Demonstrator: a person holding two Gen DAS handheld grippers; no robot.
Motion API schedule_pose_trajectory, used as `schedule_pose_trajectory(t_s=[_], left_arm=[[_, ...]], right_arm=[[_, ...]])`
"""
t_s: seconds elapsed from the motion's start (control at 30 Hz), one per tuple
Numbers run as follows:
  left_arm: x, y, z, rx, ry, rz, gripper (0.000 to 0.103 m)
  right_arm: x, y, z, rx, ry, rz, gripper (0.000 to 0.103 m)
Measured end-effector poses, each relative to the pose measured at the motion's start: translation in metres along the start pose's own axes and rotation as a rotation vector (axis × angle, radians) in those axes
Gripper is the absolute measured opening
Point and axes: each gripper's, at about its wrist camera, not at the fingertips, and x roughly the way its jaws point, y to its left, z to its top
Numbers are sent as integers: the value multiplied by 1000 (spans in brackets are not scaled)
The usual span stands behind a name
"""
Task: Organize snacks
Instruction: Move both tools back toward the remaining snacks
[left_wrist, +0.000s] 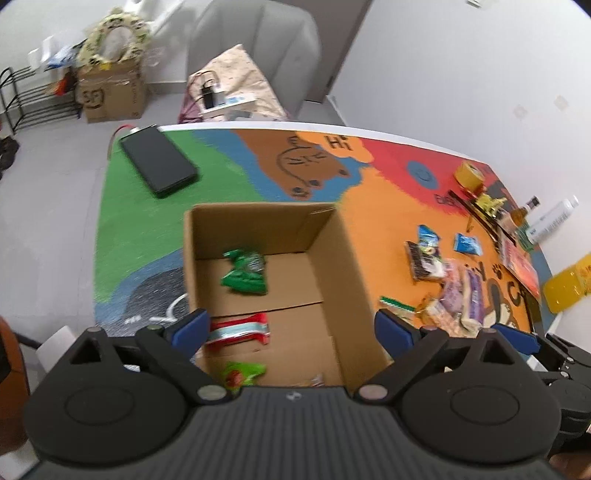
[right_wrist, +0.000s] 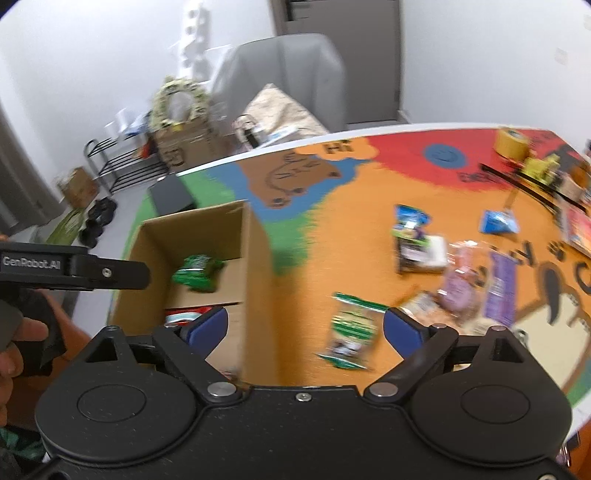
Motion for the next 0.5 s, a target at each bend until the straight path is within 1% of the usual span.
schedule_pose_trajectory(t_s=[0.23, 0.37, 0.5], left_arm=[[12, -40, 3, 57, 6, -67, 95], [19, -61, 3, 85, 2, -64, 95], [28, -82, 5, 110, 4, -77, 95]], right_arm=[[-12, -40, -6, 77, -20, -82, 96], [-16, -57, -9, 86, -26, -134, 96], [-19, -76, -12, 105, -35, -157, 96]])
